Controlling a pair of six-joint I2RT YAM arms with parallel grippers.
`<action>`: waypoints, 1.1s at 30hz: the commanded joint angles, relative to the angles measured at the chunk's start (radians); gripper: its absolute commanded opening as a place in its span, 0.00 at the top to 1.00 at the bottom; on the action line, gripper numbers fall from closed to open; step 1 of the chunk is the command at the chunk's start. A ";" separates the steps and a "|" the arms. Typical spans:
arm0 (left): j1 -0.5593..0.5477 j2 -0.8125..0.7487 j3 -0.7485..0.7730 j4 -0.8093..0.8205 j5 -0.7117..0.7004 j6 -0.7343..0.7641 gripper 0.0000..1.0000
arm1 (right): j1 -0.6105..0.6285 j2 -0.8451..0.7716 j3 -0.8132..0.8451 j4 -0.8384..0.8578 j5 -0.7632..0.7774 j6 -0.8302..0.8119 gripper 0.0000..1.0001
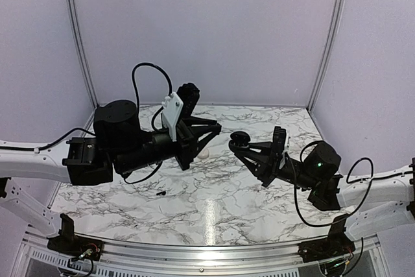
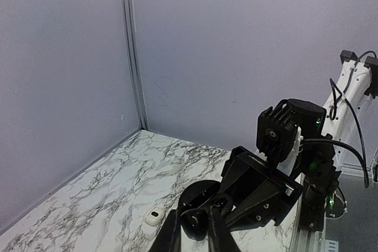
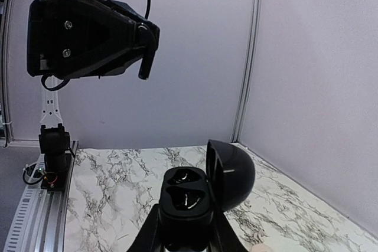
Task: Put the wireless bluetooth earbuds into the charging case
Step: Insert the right earbud into the right side groove of the charging case.
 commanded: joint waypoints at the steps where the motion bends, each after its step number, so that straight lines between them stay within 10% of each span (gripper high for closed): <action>1: -0.018 0.047 0.018 0.115 -0.009 0.028 0.86 | 0.058 0.034 0.062 0.058 0.136 -0.076 1.00; 33: -0.021 0.126 0.031 0.137 -0.038 -0.004 0.88 | 0.147 0.077 0.117 0.016 0.221 -0.083 1.00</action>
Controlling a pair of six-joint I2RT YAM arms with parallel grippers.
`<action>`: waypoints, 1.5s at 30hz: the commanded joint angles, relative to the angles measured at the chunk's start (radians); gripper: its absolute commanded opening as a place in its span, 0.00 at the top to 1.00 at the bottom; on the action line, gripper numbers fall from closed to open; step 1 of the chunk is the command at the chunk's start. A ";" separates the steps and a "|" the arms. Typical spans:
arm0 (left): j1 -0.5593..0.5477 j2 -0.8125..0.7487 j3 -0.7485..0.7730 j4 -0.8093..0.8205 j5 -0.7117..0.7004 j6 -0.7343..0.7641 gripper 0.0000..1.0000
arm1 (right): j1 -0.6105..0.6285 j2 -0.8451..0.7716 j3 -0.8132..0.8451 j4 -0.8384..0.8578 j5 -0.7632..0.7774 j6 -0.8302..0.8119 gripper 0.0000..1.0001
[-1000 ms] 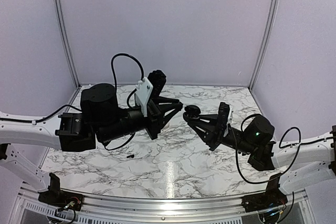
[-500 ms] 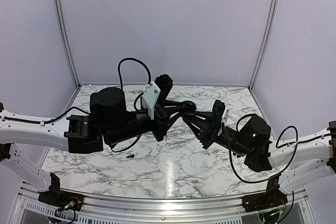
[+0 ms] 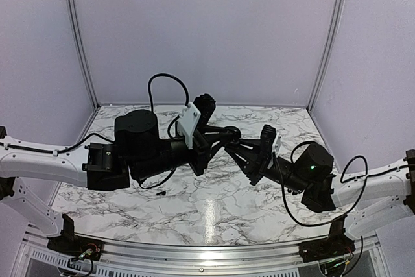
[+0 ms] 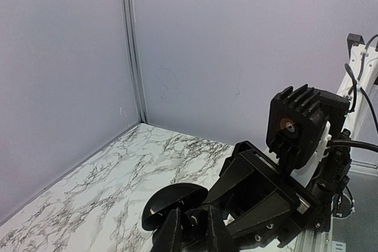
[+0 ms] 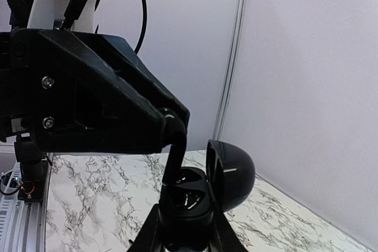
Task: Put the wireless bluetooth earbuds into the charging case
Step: Insert the right earbud into the right side groove of the charging case.
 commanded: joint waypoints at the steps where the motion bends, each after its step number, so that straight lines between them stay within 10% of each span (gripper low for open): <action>1: -0.004 0.014 0.028 0.040 -0.019 -0.003 0.88 | 0.012 -0.005 0.038 -0.003 -0.014 0.007 1.00; 45: -0.004 0.037 0.025 0.005 -0.060 -0.008 0.89 | 0.011 0.004 0.064 0.016 -0.002 0.069 1.00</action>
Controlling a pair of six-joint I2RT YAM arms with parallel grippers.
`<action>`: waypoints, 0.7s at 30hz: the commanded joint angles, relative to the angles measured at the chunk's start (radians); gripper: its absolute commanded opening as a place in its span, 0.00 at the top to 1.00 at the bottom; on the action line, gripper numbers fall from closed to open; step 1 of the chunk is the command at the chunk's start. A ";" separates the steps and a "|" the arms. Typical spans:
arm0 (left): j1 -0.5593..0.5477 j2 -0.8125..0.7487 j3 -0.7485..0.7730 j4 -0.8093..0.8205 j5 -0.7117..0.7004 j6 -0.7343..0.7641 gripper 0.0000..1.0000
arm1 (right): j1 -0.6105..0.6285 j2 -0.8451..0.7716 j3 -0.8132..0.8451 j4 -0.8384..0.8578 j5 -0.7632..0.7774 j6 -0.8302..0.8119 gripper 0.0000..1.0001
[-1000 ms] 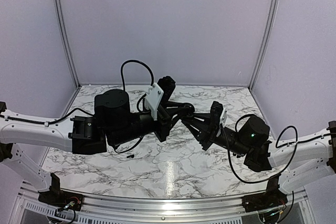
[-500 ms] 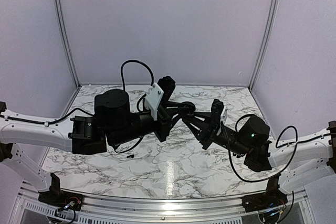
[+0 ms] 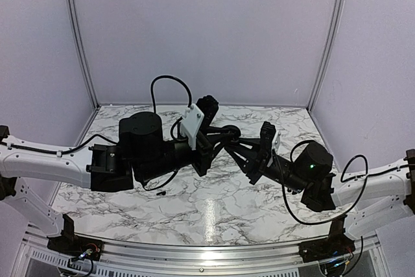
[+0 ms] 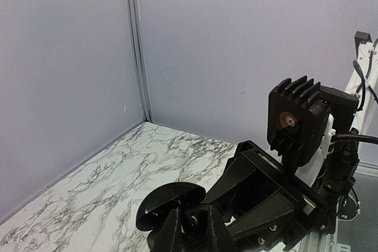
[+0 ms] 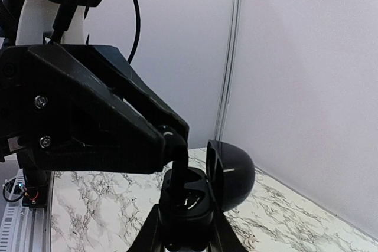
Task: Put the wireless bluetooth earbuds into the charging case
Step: Insert the right earbud into the right side groove of the charging case.
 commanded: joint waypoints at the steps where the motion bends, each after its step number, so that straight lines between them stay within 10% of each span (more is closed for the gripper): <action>1: -0.003 0.012 0.020 -0.011 -0.035 -0.005 0.89 | 0.011 0.004 0.053 0.035 -0.008 0.013 1.00; 21: -0.005 0.054 0.055 -0.085 -0.153 -0.018 0.83 | 0.010 -0.013 0.043 0.073 0.031 0.057 1.00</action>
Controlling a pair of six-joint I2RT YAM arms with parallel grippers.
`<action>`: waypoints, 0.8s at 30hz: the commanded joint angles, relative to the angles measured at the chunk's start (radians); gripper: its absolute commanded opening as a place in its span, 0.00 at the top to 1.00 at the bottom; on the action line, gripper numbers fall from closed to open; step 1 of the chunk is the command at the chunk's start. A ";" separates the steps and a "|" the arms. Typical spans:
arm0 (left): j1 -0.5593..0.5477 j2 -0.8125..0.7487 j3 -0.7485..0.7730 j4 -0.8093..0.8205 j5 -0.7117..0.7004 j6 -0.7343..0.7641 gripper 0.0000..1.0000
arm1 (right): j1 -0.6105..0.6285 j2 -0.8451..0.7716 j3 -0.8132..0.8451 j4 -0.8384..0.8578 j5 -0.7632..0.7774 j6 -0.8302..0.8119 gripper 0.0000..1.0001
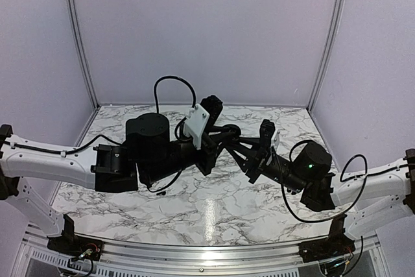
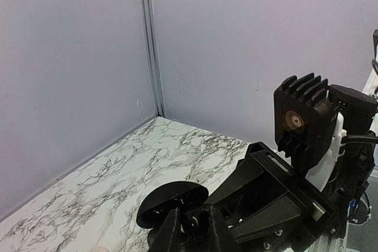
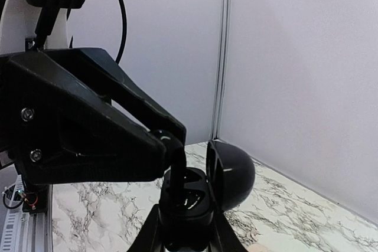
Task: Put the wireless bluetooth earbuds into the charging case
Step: Insert the right earbud into the right side groove of the charging case.
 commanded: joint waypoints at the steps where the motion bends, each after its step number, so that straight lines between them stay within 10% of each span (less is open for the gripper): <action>1: 0.006 0.021 0.025 -0.067 -0.070 -0.022 0.82 | 0.011 -0.020 0.038 0.092 -0.002 0.015 1.00; 24: 0.008 0.003 0.035 -0.112 -0.052 -0.053 0.63 | -0.005 -0.006 0.035 0.073 -0.003 0.075 1.00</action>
